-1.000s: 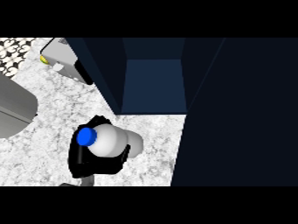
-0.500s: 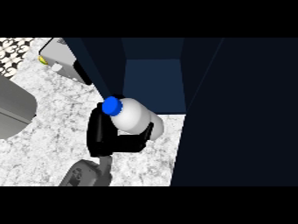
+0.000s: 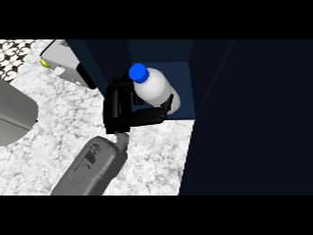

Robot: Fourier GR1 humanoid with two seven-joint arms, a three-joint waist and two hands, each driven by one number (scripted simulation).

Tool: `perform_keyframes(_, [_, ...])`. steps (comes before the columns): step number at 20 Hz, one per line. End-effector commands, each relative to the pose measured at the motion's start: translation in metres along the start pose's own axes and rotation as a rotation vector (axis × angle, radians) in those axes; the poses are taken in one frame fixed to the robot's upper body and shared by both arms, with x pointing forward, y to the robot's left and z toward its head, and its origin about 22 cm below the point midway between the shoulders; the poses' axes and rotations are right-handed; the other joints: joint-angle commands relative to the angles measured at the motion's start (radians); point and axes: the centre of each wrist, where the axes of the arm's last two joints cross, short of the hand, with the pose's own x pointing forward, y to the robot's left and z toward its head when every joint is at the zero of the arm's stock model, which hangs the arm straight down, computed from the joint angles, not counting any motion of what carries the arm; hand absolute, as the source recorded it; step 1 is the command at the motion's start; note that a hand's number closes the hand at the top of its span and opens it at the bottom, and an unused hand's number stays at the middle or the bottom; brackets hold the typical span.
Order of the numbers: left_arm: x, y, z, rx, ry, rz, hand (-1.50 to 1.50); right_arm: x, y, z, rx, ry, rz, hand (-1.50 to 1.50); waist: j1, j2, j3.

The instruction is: Pick up the bottled water, place it into the cabinet and close the cabinet

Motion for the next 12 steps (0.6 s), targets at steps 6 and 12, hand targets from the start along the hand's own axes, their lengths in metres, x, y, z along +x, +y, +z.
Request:
perform_keyframes(6, [-0.008,-0.016,-0.041,0.016,0.02,-0.126,1.5,0.026,-0.002,0.022,-0.003,-0.054,-0.014,-1.5,-0.017,0.0,0.0])
perform_keyframes(12, [-0.006,-0.003,-0.07,0.066,0.051,-0.198,1.5,0.035,-0.016,0.014,-0.002,-0.043,0.01,-1.5,0.001,0.0,0.0])
